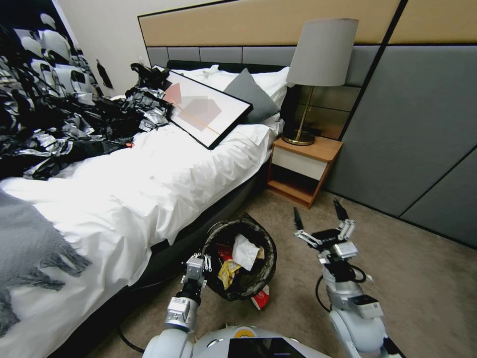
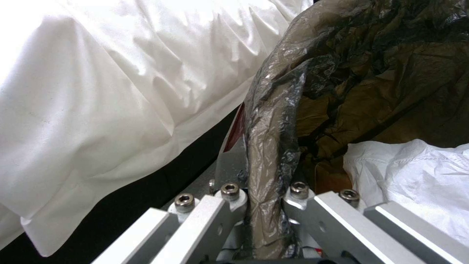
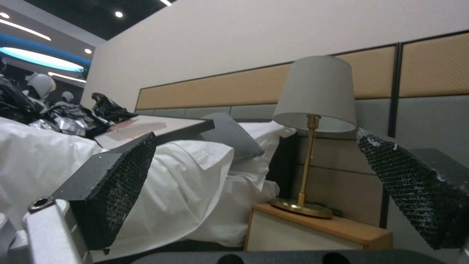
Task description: Pick up the trash bin, then pick up the garbage from the floor and place it into the trash bin.
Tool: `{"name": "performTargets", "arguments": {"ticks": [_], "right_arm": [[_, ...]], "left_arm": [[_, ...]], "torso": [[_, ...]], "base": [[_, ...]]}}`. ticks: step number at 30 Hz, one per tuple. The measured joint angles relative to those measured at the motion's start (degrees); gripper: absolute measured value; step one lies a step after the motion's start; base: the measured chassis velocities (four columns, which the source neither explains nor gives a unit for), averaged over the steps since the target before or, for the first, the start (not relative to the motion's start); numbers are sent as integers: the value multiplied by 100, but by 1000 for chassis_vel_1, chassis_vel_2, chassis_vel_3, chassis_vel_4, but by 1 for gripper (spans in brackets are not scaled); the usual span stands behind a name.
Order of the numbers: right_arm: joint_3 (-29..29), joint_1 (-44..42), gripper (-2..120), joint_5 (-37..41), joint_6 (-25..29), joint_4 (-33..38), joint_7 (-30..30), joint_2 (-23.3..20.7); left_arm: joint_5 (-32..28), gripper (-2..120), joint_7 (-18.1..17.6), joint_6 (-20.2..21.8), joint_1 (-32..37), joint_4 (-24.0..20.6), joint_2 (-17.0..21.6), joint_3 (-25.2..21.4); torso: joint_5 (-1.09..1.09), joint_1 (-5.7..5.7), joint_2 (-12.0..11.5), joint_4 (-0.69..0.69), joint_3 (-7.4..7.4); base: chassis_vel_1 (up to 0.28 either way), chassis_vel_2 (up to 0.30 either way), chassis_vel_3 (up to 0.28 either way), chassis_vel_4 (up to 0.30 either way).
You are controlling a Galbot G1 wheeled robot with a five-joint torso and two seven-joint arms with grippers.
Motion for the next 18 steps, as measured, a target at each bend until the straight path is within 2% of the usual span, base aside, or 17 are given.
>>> {"name": "performTargets", "arguments": {"ticks": [12, 15, 17, 18], "right_arm": [[-125, 72, 100, 68, -83, -411, 107, -6], [-152, 165, 100, 113, -188, -464, 110, -79], [-237, 303, 100, 253, -518, -532, 181, -211], [-237, 303, 100, 253, -518, -532, 181, -211]], "left_arm": [[-111, 1, 4, 13, -10, -57, -18, -118], [-156, 1, 8, 45, -21, -95, -16, -151], [-224, 1, 13, 113, -24, -154, -8, -187], [-224, 1, 13, 113, -24, -154, -8, -187]], "torso": [[0, 1, 0, -1, 0], [0, 1, 0, -1, 0], [0, 1, 0, -1, 0], [0, 1, 0, -1, 0]], "base": [[0, 0, 0, 0], [0, 0, 0, 0], [0, 0, 0, 0], [0, 0, 0, 0]]}}
